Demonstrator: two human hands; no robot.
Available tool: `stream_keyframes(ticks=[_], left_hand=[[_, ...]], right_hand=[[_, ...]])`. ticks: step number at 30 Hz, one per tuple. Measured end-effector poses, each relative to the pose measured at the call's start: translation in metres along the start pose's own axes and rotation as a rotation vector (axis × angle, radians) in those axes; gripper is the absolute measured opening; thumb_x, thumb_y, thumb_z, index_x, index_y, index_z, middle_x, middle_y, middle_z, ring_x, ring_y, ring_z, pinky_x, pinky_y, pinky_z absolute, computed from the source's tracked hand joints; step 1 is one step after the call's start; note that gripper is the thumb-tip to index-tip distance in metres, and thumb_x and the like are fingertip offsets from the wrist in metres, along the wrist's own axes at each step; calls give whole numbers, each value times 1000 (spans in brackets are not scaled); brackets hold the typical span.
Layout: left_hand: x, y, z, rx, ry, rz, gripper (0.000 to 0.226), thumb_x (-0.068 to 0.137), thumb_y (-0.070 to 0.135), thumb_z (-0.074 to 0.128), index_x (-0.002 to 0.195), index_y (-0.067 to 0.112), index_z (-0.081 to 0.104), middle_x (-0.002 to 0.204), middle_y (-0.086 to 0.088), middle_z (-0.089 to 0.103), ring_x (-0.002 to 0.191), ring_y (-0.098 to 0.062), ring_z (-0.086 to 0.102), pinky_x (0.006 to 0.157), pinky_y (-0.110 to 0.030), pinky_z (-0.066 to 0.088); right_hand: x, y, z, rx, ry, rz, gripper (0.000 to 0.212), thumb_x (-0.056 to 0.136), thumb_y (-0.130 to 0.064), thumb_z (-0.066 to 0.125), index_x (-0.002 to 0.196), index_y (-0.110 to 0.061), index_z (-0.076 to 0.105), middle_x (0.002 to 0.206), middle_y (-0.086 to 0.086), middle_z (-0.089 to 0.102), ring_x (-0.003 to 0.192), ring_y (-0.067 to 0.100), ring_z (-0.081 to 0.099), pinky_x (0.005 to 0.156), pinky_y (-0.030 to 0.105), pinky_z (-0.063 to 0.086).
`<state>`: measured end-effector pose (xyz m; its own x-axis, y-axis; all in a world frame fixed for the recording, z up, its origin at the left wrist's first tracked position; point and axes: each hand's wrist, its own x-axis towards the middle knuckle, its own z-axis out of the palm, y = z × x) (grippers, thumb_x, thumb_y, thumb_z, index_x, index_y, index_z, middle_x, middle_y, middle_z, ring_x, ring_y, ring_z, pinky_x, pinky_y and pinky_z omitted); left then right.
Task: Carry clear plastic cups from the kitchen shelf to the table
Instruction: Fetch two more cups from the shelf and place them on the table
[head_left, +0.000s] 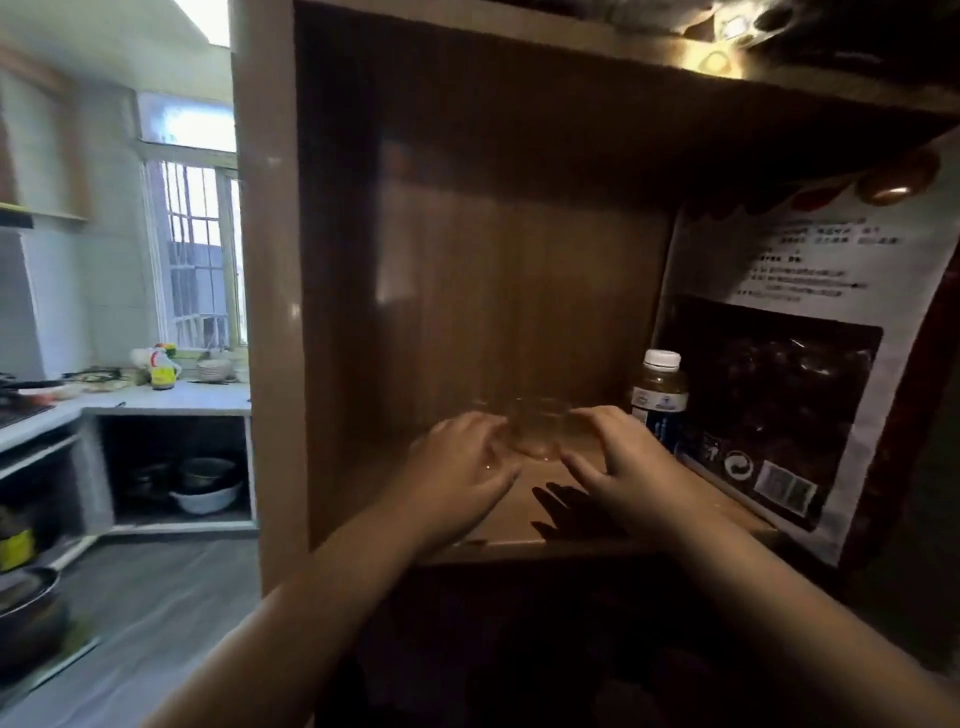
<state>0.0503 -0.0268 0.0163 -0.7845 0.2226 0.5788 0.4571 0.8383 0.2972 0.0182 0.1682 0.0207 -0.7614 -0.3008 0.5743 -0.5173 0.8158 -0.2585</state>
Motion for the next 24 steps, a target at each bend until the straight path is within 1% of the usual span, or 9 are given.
stream_keyframes(ticks=[4,10,15,18,22,24], left_hand=[[29,-10,19,79,-1,-52,54,88,47,49,136,29,34,143,7,38,130,-11,31,103,-33,28],[56,-15,31,86,11,-98,49,87,42,52,133,28,40,136,6,45,125,-11,36,99,-32,33],[68,-15,40,106,-12,-111,44,88,39,52,130,26,45,129,4,50,119,-10,40,90,-24,33],[70,-15,45,115,-9,-122,41,88,39,52,127,26,47,125,5,51,117,-10,42,88,-24,33],[72,-14,50,133,-5,-127,37,89,36,52,124,24,49,121,3,54,116,-11,41,90,-25,34],[73,-12,50,109,-18,-135,34,89,31,53,122,23,51,118,3,55,111,-11,45,90,-25,38]], right_hand=[[42,25,19,19,7,5,46,87,-33,57,129,-20,44,130,1,50,118,15,44,94,29,37],[76,43,39,14,-32,-62,43,86,-27,57,127,-18,47,124,2,53,115,18,45,91,26,36],[82,51,44,9,-89,-113,37,86,-24,56,123,-19,51,118,2,56,109,18,49,90,32,44],[82,55,46,10,-99,-112,34,87,-23,55,121,-19,54,116,1,58,106,17,52,88,33,47],[82,57,45,25,-94,-122,24,88,-21,54,110,-20,61,104,0,61,96,17,56,81,36,51],[80,59,44,28,-94,-133,20,88,-19,53,104,-20,64,100,-1,63,93,17,57,79,37,51]])
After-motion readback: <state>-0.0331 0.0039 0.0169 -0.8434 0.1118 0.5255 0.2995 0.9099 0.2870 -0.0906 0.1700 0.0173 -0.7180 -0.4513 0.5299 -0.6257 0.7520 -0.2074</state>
